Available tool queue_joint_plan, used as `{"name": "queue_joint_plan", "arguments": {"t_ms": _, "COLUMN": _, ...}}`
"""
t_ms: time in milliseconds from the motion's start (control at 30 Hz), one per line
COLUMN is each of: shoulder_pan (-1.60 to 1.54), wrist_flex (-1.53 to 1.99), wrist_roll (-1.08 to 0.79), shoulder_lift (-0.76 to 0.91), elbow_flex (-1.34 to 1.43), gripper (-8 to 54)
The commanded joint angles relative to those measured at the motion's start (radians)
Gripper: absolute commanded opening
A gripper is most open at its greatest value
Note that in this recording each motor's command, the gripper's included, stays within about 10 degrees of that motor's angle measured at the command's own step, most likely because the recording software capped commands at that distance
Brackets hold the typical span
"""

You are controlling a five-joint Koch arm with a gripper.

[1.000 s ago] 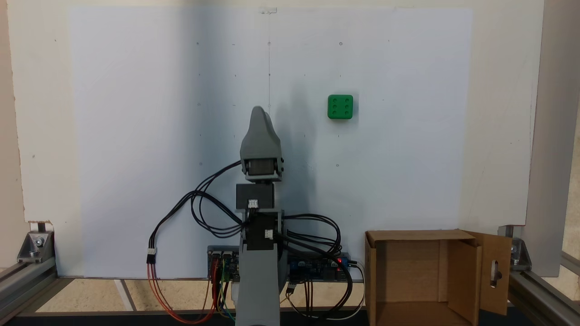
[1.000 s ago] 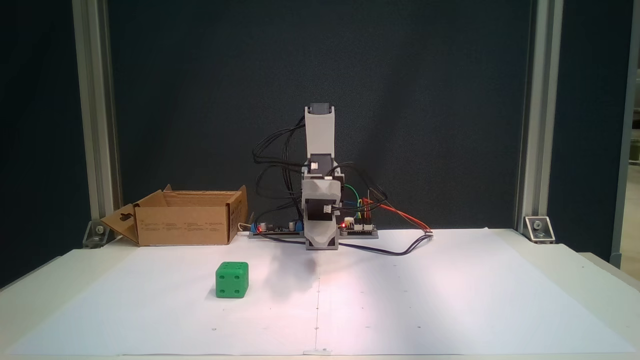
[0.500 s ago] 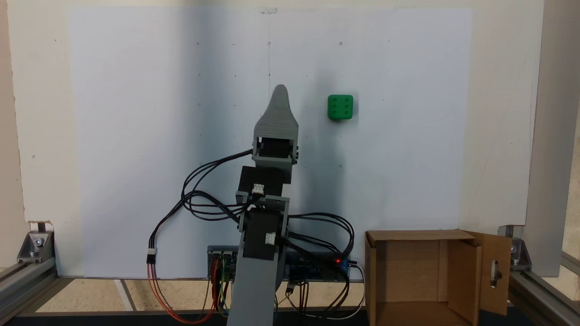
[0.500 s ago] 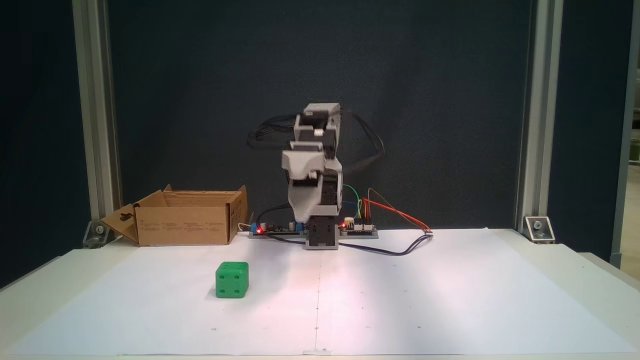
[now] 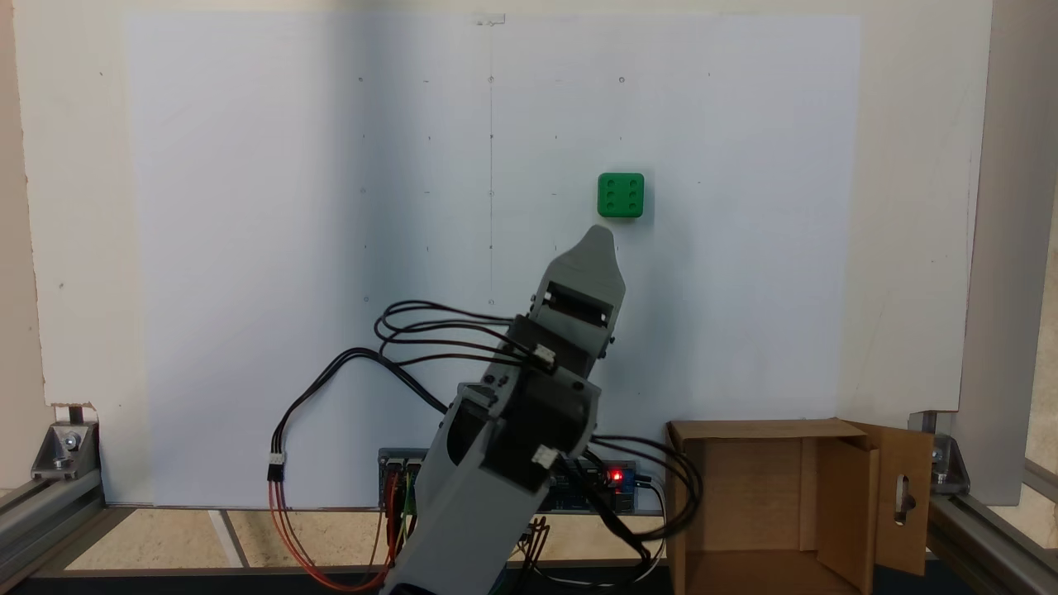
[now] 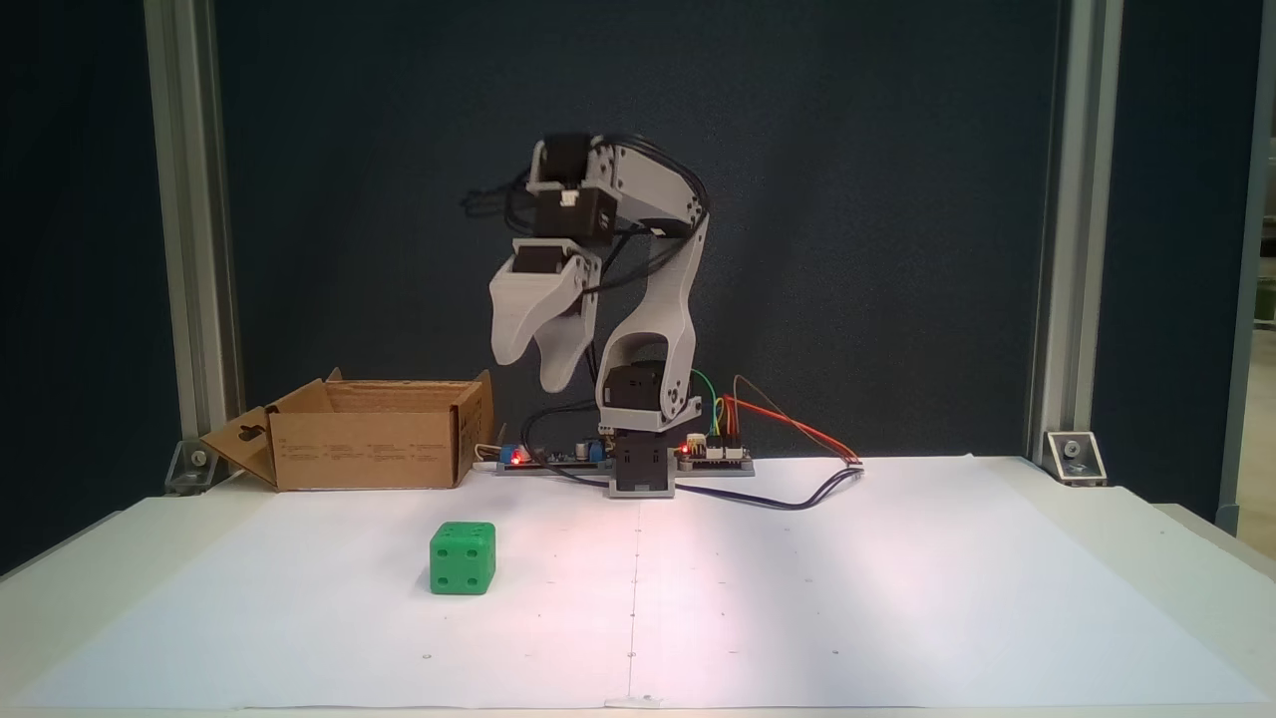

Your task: Grasp a green dice and put it in the bin.

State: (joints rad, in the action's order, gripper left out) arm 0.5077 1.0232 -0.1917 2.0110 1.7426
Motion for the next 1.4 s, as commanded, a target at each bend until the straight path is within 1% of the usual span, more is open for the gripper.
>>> {"name": "queue_joint_plan", "arguments": {"t_ms": 0, "shoulder_pan": 0.054, "wrist_flex": 0.156, "wrist_roll": -0.141, "shoulder_lift": -0.029, "elbow_flex": -0.120, "gripper": 44.8}}
{"name": "queue_joint_plan", "arguments": {"t_ms": 233, "shoulder_pan": 0.160, "wrist_flex": 0.483, "wrist_roll": -0.328, "shoulder_lift": -0.138, "elbow_flex": -0.324, "gripper": 45.1}}
{"name": "queue_joint_plan", "arguments": {"t_ms": 333, "shoulder_pan": 0.175, "wrist_flex": 0.494, "wrist_roll": -0.397, "shoulder_lift": -0.164, "elbow_flex": -0.382, "gripper": 45.3}}
{"name": "queue_joint_plan", "arguments": {"t_ms": 500, "shoulder_pan": 0.167, "wrist_flex": 0.489, "wrist_roll": -0.462, "shoulder_lift": -0.241, "elbow_flex": -0.472, "gripper": 45.9}}
{"name": "queue_joint_plan", "arguments": {"t_ms": 700, "shoulder_pan": 0.094, "wrist_flex": 0.463, "wrist_roll": -0.468, "shoulder_lift": -0.336, "elbow_flex": -0.529, "gripper": 46.3}}
{"name": "queue_joint_plan", "arguments": {"t_ms": 967, "shoulder_pan": -0.006, "wrist_flex": 0.348, "wrist_roll": -0.465, "shoulder_lift": -0.457, "elbow_flex": -0.537, "gripper": 46.3}}
{"name": "queue_joint_plan", "arguments": {"t_ms": 1200, "shoulder_pan": -0.035, "wrist_flex": 0.218, "wrist_roll": -0.454, "shoulder_lift": -0.494, "elbow_flex": -0.555, "gripper": 46.1}}
{"name": "queue_joint_plan", "arguments": {"t_ms": 1367, "shoulder_pan": -0.040, "wrist_flex": 0.204, "wrist_roll": -0.359, "shoulder_lift": -0.506, "elbow_flex": -0.592, "gripper": 44.6}}
